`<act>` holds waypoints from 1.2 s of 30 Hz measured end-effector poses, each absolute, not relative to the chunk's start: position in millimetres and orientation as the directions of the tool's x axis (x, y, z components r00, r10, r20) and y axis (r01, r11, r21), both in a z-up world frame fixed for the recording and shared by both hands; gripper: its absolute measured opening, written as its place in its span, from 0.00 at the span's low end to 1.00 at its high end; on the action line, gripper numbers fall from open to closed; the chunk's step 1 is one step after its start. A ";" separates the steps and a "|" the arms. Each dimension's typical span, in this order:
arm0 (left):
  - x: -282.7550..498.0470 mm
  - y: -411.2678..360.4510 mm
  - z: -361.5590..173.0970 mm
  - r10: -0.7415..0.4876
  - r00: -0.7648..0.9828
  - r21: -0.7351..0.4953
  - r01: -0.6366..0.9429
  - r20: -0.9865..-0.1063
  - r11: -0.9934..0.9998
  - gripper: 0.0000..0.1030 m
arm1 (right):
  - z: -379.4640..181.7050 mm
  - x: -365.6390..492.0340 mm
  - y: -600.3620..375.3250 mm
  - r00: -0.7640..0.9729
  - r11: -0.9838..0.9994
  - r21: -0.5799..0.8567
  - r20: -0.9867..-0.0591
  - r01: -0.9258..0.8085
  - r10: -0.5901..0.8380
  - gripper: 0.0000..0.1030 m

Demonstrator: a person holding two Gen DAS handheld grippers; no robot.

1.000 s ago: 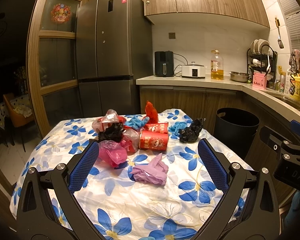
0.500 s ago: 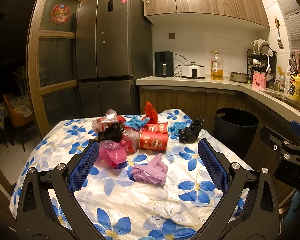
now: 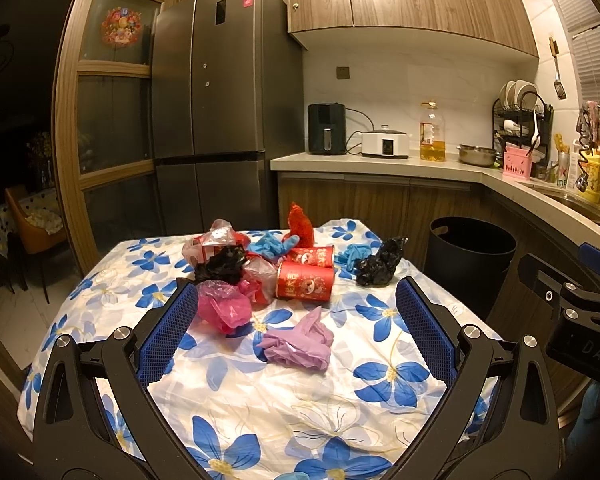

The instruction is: Collect trash

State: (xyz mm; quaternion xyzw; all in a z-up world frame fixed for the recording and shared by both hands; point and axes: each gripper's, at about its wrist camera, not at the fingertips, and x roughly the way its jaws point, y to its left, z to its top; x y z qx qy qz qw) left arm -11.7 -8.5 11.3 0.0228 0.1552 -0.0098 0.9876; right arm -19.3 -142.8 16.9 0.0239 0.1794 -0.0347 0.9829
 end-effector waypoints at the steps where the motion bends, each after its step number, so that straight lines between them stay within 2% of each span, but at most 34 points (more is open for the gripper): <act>1: -12.0 -8.9 11.3 -0.013 0.952 0.042 0.027 -0.307 0.999 0.95 | 16.9 -19.6 -143.1 0.933 0.996 0.035 -0.354 0.077 -0.060 0.95; 27: -8.5 -9.7 8.4 -0.025 0.950 0.031 0.037 -0.312 0.999 0.95 | 16.1 -14.8 -145.8 0.930 0.995 0.048 -0.362 0.082 -0.059 0.95; 36: -1.0 9.6 -8.8 -0.010 0.956 -0.004 0.009 -0.293 1.000 0.94 | 9.0 -3.8 -146.5 0.928 0.995 0.065 -0.370 0.073 -0.044 0.95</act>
